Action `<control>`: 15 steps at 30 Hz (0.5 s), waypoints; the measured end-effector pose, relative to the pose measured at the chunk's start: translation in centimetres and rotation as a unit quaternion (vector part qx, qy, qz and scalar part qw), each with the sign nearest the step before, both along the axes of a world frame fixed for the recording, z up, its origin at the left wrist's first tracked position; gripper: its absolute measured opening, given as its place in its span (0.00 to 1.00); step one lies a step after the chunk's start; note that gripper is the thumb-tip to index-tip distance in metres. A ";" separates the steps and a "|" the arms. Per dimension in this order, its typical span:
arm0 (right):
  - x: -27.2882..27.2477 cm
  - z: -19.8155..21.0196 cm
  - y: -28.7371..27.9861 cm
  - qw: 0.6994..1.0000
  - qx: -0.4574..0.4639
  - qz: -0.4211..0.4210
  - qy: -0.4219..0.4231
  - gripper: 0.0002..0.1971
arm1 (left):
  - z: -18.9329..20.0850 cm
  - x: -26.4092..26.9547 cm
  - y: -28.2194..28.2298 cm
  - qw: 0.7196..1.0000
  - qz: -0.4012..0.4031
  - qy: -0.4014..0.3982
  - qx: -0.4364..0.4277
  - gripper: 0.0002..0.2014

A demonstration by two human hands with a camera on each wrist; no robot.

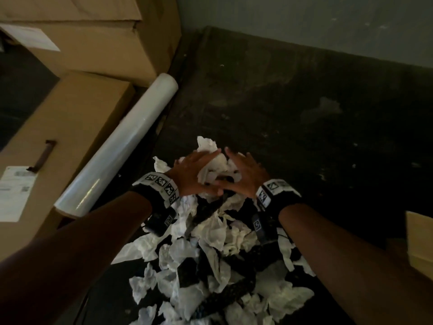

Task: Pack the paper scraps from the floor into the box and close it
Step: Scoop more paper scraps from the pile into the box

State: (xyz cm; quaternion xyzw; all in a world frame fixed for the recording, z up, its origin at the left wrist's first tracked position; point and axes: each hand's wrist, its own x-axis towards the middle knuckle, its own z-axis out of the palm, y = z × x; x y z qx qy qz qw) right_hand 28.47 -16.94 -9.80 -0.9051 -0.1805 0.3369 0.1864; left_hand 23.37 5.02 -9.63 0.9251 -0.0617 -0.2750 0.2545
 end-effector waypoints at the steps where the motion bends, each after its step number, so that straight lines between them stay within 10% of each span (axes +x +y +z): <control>1: -1.3 -0.2 0.3 1.000 -0.008 0.025 -0.008 0.61 | 0.2 -0.9 -0.1 0.999 -0.025 0.007 0.035 0.64; 8: -6.1 -3.9 0.8 0.992 -0.043 0.087 -0.084 0.64 | -2.6 -6.3 -1.4 0.993 -0.024 -0.012 0.118 0.69; 15: -7.6 -2.8 1.6 0.992 0.021 0.043 -0.114 0.35 | -4.0 -7.7 -3.2 0.989 0.094 -0.106 0.042 0.39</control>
